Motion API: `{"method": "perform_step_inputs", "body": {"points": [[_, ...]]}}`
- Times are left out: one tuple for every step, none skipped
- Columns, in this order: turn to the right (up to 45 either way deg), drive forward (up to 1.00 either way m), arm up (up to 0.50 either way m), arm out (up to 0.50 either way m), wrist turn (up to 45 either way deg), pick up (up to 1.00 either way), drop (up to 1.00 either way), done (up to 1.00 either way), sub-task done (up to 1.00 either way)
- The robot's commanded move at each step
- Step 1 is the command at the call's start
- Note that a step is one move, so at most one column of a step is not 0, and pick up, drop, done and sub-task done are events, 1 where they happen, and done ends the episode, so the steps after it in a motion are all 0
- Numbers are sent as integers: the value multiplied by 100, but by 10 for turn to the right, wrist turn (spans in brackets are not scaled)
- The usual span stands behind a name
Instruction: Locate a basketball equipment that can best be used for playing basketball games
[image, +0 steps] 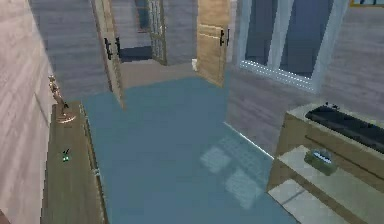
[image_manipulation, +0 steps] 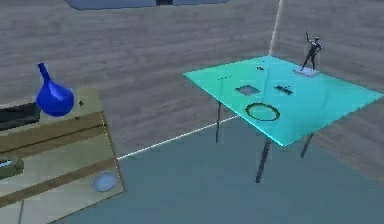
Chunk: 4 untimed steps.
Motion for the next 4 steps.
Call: {"method": "perform_step_inputs", "body": {"points": [[0,100,0,0,0,0,0,0,0],[-180,0,0,0,0,0,0,0,0],[0,5,0,0,0,0,0,0,0],[0,100,0,0,0,0,0,0,0]]}}
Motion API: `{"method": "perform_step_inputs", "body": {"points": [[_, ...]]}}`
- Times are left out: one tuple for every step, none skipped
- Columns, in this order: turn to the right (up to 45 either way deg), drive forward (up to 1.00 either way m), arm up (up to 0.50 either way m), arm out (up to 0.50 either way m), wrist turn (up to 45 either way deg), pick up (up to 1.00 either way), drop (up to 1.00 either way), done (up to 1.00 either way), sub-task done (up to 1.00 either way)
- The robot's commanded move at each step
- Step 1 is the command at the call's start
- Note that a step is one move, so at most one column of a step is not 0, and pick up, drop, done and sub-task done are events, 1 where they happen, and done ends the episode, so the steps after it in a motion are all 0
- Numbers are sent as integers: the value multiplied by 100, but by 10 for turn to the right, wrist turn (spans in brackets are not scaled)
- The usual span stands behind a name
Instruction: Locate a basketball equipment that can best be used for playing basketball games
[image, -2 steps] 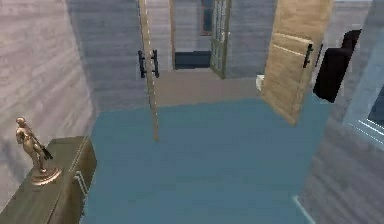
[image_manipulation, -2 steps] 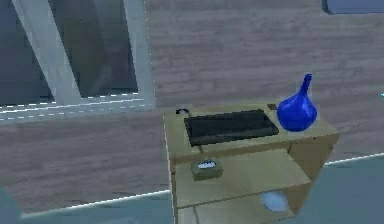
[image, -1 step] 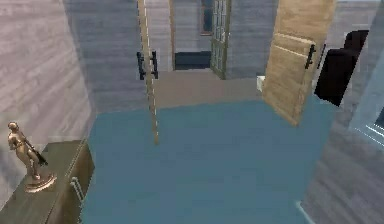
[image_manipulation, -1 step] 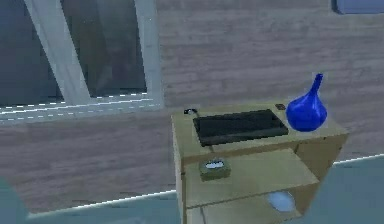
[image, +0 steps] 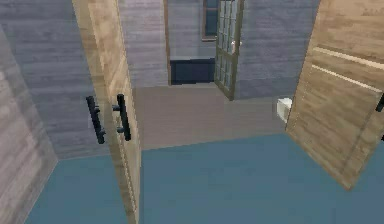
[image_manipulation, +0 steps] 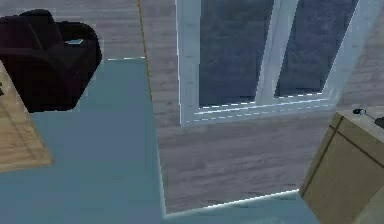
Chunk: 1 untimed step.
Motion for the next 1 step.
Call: {"method": "perform_step_inputs", "body": {"points": [[30,0,0,0,0,0,0,0,0]]}}
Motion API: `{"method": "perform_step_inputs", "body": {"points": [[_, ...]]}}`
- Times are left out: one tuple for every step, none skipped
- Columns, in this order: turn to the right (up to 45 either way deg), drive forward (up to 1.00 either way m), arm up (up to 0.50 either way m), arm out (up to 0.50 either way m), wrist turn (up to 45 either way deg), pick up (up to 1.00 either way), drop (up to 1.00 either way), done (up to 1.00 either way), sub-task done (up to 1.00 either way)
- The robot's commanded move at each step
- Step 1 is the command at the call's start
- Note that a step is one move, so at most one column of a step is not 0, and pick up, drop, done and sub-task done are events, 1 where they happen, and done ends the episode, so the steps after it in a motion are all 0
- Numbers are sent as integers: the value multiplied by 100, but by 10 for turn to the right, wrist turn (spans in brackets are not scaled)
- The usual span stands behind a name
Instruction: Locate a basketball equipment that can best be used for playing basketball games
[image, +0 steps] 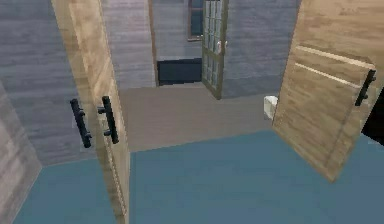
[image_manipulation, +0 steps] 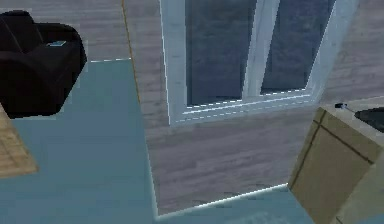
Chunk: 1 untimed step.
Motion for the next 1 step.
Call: {"method": "perform_step_inputs", "body": {"points": [[0,90,0,0,0,0,0,0,0]]}}
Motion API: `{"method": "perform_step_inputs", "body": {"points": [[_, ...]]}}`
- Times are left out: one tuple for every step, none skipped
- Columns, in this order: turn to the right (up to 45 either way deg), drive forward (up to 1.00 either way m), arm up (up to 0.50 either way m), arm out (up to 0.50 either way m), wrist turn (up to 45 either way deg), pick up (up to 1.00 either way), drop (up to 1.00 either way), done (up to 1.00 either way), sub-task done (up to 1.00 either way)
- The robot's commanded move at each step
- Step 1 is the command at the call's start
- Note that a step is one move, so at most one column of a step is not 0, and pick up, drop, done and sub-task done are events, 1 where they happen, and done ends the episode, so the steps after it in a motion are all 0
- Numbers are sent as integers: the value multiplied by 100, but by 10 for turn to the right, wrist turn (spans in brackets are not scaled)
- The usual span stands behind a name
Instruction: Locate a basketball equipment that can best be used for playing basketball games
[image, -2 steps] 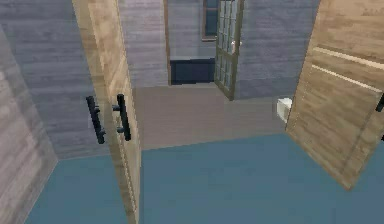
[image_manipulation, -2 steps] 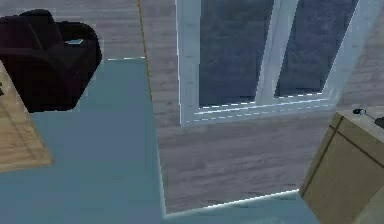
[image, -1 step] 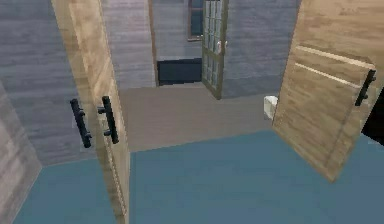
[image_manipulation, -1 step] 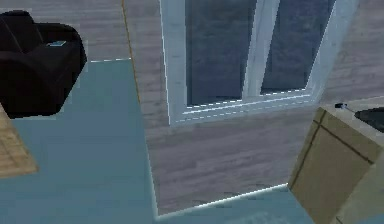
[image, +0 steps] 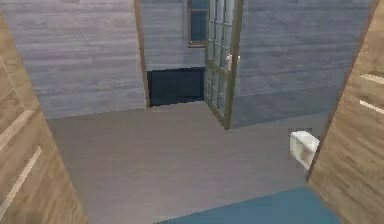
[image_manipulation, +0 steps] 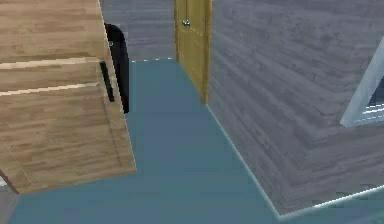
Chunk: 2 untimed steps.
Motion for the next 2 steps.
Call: {"method": "perform_step_inputs", "body": {"points": [[-30,0,0,0,0,0,0,0,0],[0,100,0,0,0,0,0,0,0]]}}
